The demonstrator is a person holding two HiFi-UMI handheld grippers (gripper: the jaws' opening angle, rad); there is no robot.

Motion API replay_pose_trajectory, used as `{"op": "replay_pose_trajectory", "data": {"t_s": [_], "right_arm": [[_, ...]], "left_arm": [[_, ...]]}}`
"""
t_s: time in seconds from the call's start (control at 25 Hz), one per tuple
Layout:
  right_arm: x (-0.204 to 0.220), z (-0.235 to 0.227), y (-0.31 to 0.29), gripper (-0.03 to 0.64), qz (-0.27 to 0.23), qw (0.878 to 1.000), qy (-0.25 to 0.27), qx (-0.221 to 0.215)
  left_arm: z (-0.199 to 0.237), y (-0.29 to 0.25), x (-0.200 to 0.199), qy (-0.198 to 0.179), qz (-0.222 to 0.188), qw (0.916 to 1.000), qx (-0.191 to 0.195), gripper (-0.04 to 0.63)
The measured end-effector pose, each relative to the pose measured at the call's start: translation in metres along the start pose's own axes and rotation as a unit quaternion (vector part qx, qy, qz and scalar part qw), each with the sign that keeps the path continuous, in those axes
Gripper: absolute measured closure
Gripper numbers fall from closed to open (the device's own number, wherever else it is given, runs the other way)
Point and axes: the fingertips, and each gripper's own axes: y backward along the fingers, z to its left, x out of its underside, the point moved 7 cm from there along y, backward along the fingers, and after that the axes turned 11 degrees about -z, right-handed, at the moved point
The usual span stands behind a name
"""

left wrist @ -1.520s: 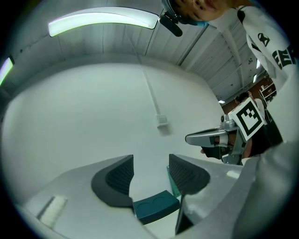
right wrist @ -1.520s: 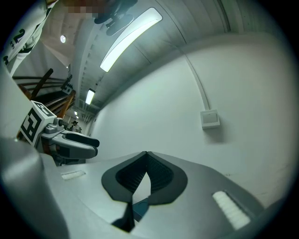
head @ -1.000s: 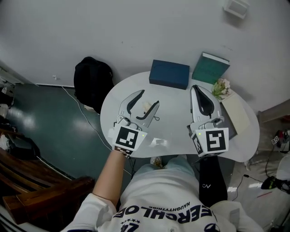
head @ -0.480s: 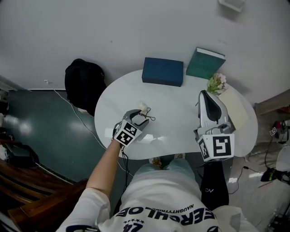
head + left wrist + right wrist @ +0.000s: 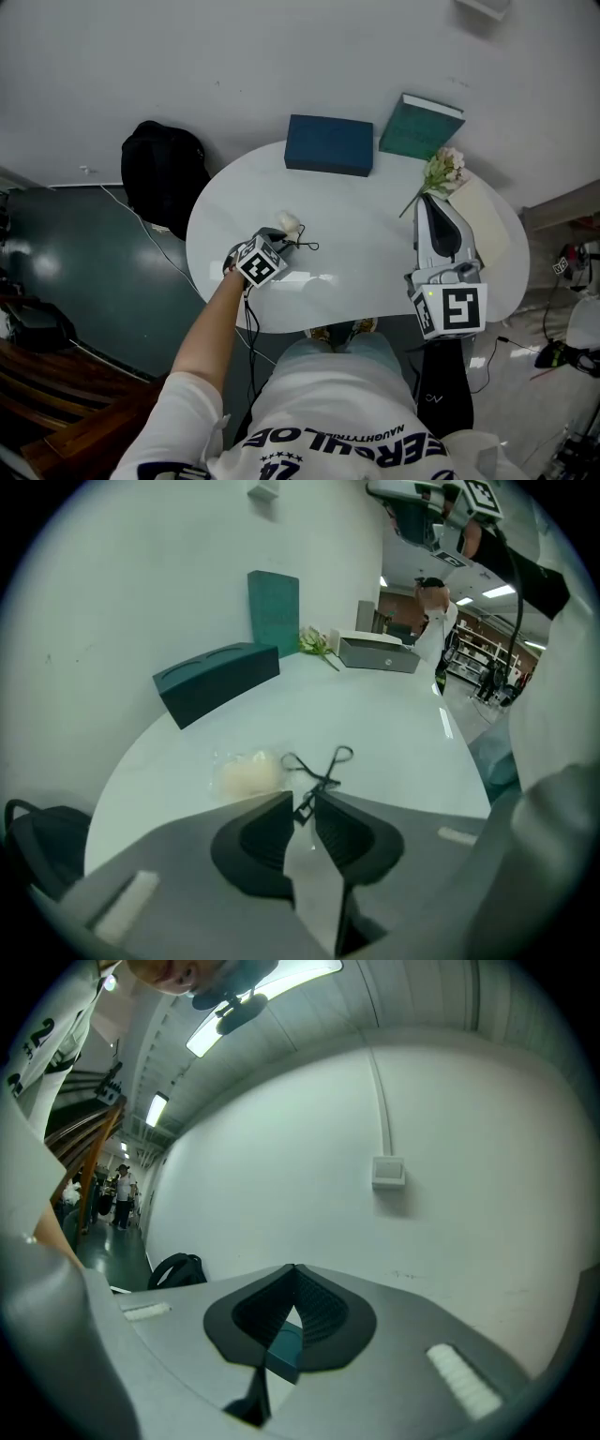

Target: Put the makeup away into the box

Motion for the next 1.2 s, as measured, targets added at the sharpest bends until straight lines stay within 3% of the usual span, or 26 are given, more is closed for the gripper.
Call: {"op": "replay_pose_trajectory", "data": {"t_s": [0.04, 0.08, 0.44, 0.68, 0.96, 1.08, 1.2], "right_arm": [[0.001, -0.001, -0.001, 0.588, 0.001, 1.000, 0.000, 0.000], [0.002, -0.002, -0.002, 0.588, 0.001, 1.000, -0.001, 0.000], [0.002, 0.005, -0.012, 0.588, -0.005, 1.000, -0.006, -0.011], [-0.003, 0.010, -0.017, 0.588, -0.016, 1.000, -0.007, -0.016], [-0.013, 0.013, -0.019, 0.588, -0.032, 0.999, -0.006, -0.008], [-0.017, 0.017, -0.021, 0.588, -0.038, 0.999, -0.004, -0.013], [-0.021, 0.018, -0.022, 0.588, -0.044, 0.999, -0.002, -0.015]], "left_arm": [[-0.003, 0.000, 0.000, -0.004, 0.004, 0.9999, 0.009, 0.542], [-0.007, 0.000, 0.000, -0.007, 0.006, 0.9998, 0.017, 0.568], [-0.012, 0.005, -0.006, -0.005, -0.017, 0.9998, 0.001, 0.569], [-0.002, 0.036, -0.051, -0.004, -0.098, 0.9932, -0.062, 0.569], [0.003, 0.096, -0.124, -0.015, -0.209, 0.9665, -0.148, 0.569], [0.003, 0.123, -0.151, -0.019, -0.256, 0.9493, -0.182, 0.569], [0.002, 0.150, -0.175, -0.022, -0.305, 0.9255, -0.224, 0.569]]}}
